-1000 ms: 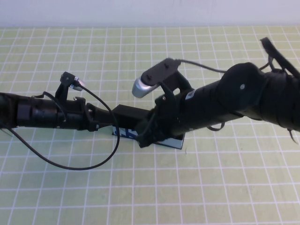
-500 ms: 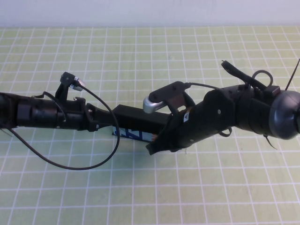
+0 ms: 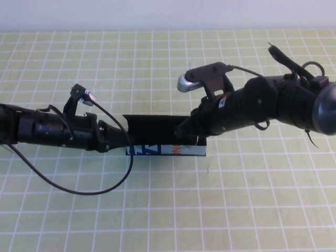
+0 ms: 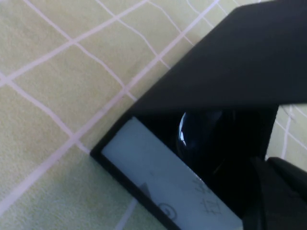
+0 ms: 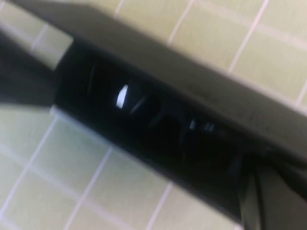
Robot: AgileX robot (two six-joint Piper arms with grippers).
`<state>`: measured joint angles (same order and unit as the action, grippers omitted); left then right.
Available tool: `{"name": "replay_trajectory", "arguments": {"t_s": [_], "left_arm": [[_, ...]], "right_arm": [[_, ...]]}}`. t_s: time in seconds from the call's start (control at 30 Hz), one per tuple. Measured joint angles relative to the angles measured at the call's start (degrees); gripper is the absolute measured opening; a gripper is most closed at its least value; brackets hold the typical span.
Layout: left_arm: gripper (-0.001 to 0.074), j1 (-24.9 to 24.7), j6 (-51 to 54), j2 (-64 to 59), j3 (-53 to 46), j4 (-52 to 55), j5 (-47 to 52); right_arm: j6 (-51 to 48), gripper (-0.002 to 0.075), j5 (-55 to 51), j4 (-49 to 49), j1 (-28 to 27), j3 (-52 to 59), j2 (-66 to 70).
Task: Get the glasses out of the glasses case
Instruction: Pick up the glasses from the glasses case
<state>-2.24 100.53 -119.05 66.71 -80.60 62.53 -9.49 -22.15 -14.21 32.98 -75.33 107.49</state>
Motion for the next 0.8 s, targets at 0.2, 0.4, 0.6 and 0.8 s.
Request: {"name": "replay_trajectory", "arguments": {"t_s": [0.2, 0.4, 0.6, 0.8], "left_arm": [[-0.0004, 0.0, -0.5, 0.0, 0.0, 0.6, 0.5], [-0.0004, 0.0, -0.7, 0.0, 0.0, 1.0, 0.6], [-0.0004, 0.0, -0.7, 0.0, 0.0, 1.1, 0.7], [-0.0004, 0.0, -0.7, 0.0, 0.0, 1.2, 0.7]], "right_arm": [[0.1, -0.0016, -1.4, -0.1, -1.0, -5.6, 3.4], [0.1, -0.0016, -6.5, -1.0, -1.1, -11.6, 5.0], [0.1, -0.0016, -7.3, -1.9, -1.1, -16.6, 6.0], [0.1, -0.0016, -9.1, -1.9, -1.1, -21.4, 11.7]]}}
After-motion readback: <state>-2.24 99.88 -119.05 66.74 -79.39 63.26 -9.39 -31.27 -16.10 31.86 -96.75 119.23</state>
